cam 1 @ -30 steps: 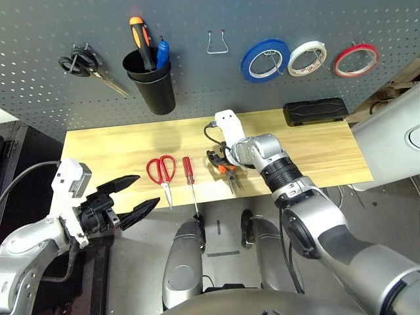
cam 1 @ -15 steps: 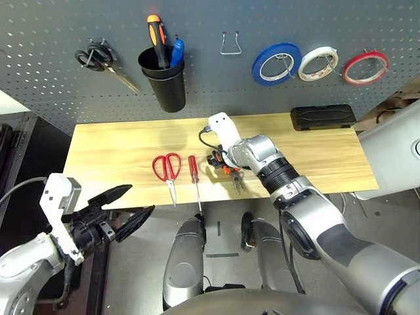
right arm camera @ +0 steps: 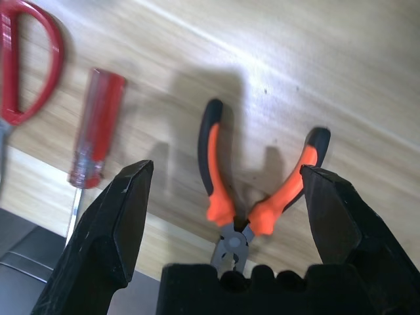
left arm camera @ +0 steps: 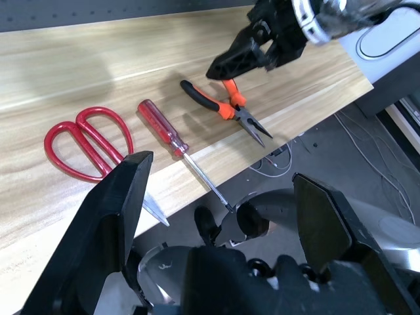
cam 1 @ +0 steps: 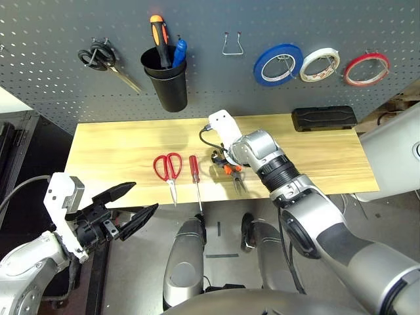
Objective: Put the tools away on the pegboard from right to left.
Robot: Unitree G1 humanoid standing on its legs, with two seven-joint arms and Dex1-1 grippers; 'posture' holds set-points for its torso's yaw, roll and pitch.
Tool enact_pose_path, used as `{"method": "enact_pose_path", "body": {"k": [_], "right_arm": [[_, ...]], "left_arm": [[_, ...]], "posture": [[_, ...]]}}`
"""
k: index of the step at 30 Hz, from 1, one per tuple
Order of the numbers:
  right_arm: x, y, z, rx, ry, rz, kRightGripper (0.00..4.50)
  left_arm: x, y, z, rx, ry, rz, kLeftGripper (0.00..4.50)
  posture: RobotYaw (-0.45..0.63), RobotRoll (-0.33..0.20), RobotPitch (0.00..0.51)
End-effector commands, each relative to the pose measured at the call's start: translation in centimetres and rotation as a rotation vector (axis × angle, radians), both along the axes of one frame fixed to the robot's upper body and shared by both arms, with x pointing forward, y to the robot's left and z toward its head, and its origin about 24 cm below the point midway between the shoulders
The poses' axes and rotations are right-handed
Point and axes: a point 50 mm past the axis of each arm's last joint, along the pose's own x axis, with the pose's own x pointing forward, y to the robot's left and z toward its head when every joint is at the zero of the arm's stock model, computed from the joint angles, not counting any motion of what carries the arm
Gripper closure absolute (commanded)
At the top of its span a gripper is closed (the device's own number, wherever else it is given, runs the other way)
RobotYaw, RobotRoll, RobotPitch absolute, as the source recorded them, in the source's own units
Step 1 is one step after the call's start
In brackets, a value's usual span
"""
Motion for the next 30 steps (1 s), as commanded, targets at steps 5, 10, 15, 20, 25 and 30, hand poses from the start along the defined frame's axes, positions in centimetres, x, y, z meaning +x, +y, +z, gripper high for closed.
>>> {"method": "enact_pose_path", "body": {"k": [5,10,15,20,25,30], "right_arm": [[-2.6,-0.5,-1.2,0.052,0.083,0.017,0.02],[-2.7,-2.9,-2.1,0.028,0.083,-0.051,0.02],[-2.7,-4.5,-3.4,-0.023,0.090,-0.099,0.02],[-2.0,-4.1,-3.9,-0.024,0.081,-0.098,0.02],[-1.2,-3.2,-4.8,-0.022,0.092,-0.102,0.02],[-0.7,-2.5,-5.5,-0.030,0.100,-0.102,0.02]], "left_arm": [[-0.2,0.3,-0.7,0.008,0.026,-0.005,0.00],[-0.3,0.4,-0.8,0.009,0.026,-0.009,0.00],[-0.1,0.5,-0.8,0.010,0.027,-0.015,0.00],[0.1,0.4,-0.9,0.009,0.027,-0.026,0.00],[0.3,0.4,-0.8,0.011,0.027,-0.032,0.00],[0.2,0.4,-0.8,0.011,0.027,-0.033,0.00]], "posture": [[0.28,0.000,0.207],[0.27,0.000,0.209],[0.27,0.000,0.212],[0.26,0.000,0.214],[0.26,0.000,0.214],[0.26,0.000,0.214]]}}
